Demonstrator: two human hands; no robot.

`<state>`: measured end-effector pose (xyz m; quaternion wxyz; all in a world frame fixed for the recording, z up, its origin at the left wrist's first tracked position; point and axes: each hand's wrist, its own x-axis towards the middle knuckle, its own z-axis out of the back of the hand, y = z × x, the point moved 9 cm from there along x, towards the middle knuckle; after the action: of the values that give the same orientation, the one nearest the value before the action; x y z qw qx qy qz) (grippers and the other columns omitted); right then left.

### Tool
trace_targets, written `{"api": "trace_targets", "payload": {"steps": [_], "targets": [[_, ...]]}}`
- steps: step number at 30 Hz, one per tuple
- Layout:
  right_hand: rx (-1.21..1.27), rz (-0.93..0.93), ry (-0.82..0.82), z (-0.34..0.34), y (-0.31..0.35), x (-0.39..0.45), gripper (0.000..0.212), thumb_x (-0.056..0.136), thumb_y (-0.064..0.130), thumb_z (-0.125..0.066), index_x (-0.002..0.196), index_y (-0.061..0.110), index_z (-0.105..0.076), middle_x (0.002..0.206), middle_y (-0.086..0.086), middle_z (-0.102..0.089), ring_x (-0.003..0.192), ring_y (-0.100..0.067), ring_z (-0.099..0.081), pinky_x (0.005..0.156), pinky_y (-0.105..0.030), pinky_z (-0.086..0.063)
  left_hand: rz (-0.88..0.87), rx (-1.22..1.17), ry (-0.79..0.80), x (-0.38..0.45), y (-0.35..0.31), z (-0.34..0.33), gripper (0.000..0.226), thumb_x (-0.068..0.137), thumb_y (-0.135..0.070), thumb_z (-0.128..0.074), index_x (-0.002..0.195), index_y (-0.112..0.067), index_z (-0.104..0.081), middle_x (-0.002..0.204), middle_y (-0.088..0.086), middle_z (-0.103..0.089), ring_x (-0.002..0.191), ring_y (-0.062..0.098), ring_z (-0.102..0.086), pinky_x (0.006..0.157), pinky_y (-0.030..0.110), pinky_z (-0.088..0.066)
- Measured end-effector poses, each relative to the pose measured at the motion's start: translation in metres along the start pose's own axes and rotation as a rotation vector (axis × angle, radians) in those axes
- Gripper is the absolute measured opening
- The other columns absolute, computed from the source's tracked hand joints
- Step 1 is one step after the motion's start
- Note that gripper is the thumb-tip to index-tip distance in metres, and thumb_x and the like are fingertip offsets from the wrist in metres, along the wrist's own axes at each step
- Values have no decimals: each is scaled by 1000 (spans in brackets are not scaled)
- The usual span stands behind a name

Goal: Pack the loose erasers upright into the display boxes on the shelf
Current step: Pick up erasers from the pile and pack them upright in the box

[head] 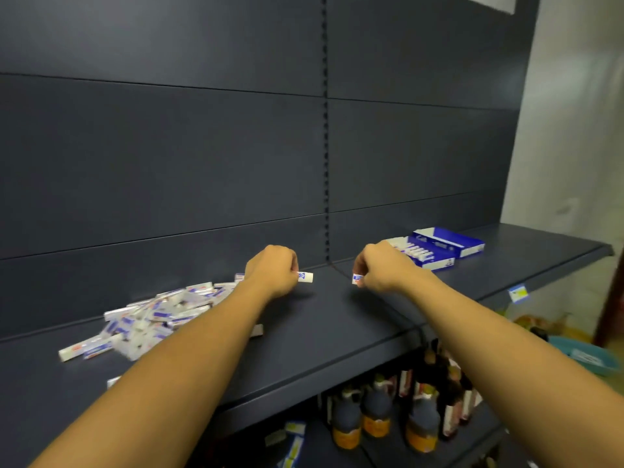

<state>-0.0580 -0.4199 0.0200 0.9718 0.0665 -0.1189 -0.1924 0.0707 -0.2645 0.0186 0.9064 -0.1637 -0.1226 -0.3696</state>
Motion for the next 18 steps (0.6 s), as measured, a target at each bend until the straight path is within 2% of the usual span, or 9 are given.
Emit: {"api": "trace_targets", "payload": {"steps": [3, 7, 10, 12, 14, 18], "targets": [[-13, 18, 6, 9, -49, -5, 10, 83, 21, -72, 93, 25, -72, 99, -1, -70, 87, -21, -66, 81, -39, -59, 19, -10, -4, 13, -45, -18, 13, 87, -17, -57, 85, -26, -67, 90, -6, -62, 84, 21, -61, 70, 30, -47], [40, 26, 31, 16, -111, -7, 15, 86, 20, -73, 100, 19, -75, 98, 1, -70, 92, -18, -67, 79, -32, -56, 36, -30, 5, 27, -94, -46, 13, 88, -15, -58, 87, -25, -67, 90, -5, -62, 81, 19, -61, 65, 32, -49], [141, 8, 48, 17, -150, -4, 11, 84, 17, -75, 94, 21, -77, 85, 7, -70, 87, -15, -66, 77, -30, -55, 57, -68, 19, 36, -119, -64, 12, 89, -15, -59, 86, -24, -66, 85, -6, -60, 77, 19, -61, 62, 31, -50], [248, -20, 35, 16, -175, 0, 10, 82, 13, -76, 89, 20, -78, 76, 11, -67, 81, -11, -63, 70, -23, -51, 70, -107, 6, 45, -132, -71, 12, 89, -16, -60, 83, -24, -65, 81, -7, -59, 74, 18, -60, 58, 29, -45], [332, -53, 18, 16, -198, 8, 12, 82, 9, -74, 92, 16, -79, 83, 6, -68, 84, -10, -59, 68, -20, -45, 74, -142, -5, 57, -141, -77, 11, 89, -16, -61, 82, -24, -65, 80, -6, -60, 73, 18, -61, 57, 29, -46], [479, -96, 11, 11, -236, 31, 14, 82, 10, -76, 86, 23, -77, 96, 3, -69, 98, -14, -59, 79, -25, -44, 79, -186, -18, 86, -152, -86, 13, 89, -19, -64, 79, -27, -65, 81, -5, -63, 78, 21, -64, 67, 35, -54]]}}
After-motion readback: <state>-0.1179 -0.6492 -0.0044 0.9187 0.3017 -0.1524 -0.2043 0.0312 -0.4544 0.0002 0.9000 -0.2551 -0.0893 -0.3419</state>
